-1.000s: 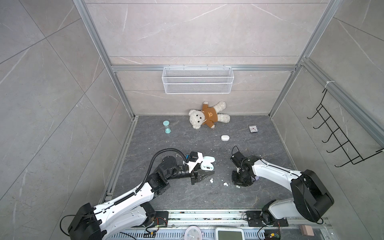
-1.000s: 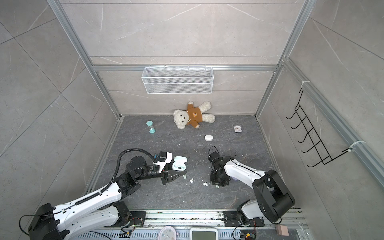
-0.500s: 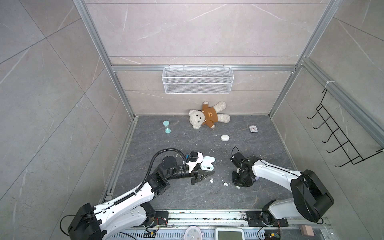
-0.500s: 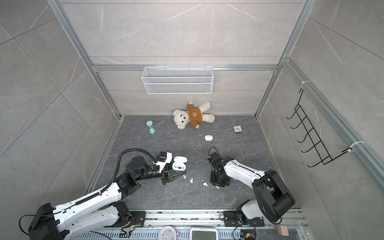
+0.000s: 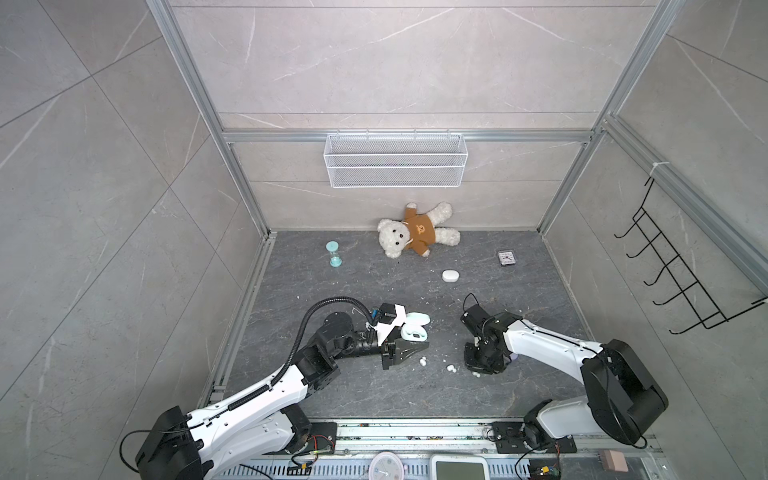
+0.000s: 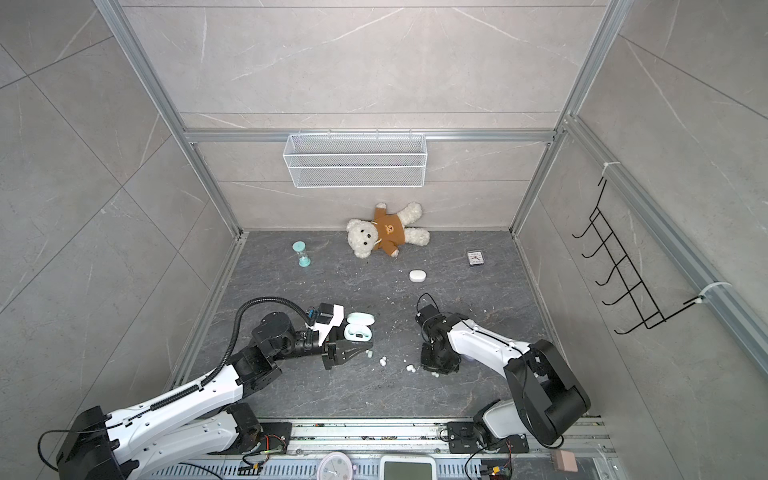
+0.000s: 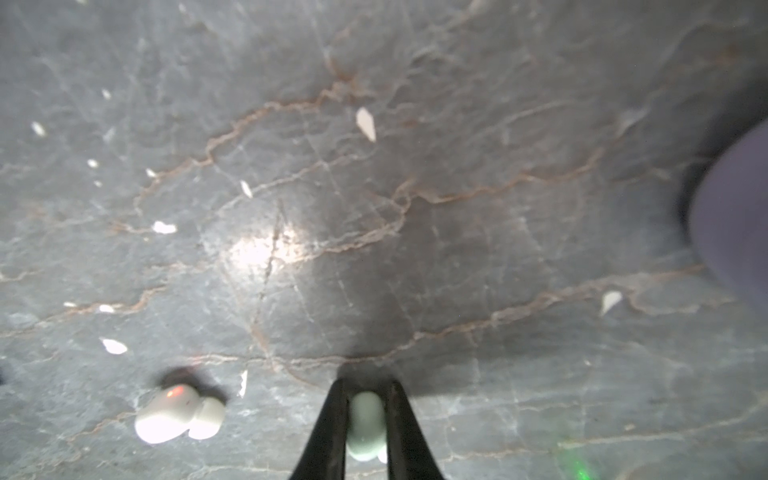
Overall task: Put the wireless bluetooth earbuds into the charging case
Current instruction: 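Close the right gripper on the mint green earbud, then lift the earbud and carry it to the case held by the left gripper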
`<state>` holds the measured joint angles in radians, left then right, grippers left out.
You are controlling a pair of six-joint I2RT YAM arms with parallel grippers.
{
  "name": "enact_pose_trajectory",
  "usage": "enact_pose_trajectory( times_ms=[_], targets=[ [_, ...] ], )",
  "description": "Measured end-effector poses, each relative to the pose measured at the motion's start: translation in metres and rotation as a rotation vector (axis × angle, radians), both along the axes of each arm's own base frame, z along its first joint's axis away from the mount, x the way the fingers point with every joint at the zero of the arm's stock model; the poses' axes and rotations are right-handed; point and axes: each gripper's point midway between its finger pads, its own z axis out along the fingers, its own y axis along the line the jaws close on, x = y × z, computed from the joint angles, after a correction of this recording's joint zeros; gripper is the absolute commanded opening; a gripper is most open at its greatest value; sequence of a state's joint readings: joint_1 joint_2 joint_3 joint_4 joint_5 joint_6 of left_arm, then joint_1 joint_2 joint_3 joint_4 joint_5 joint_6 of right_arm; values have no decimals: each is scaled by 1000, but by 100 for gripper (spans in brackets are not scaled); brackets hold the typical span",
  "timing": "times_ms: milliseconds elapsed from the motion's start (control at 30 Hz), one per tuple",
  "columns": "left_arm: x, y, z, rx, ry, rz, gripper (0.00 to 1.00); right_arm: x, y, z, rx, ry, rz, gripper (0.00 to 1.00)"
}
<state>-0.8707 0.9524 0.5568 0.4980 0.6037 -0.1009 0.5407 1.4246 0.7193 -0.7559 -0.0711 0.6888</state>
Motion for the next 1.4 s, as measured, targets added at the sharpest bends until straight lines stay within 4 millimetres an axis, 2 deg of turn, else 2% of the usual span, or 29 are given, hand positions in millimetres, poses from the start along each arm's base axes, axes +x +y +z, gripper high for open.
enact_pose_trajectory(
  times_ms=[167,267,433,667,933,1100,1233,1400],
  targets=[
    [1,-1,-2,3,2,0,31,10,8,23,43,-58,1,16],
    [2,-3,-4,11,9,0,31,23,17,51,100,-133,2,15],
    [6,-7,-3,12,10,-1,31,41,34,112,218,-267,10,15],
    [13,-17,16,-26,-22,-9,31,54,53,195,371,-422,34,14],
    [22,-34,30,-73,-55,-33,30,53,69,281,546,-564,82,14],
    [30,-44,42,-116,-56,-53,30,47,74,328,628,-639,125,14],
    [36,-52,53,-162,-49,-75,30,39,78,353,683,-679,167,14],
    [38,-56,60,-187,-44,-105,30,30,83,374,747,-697,214,14]
  ],
)
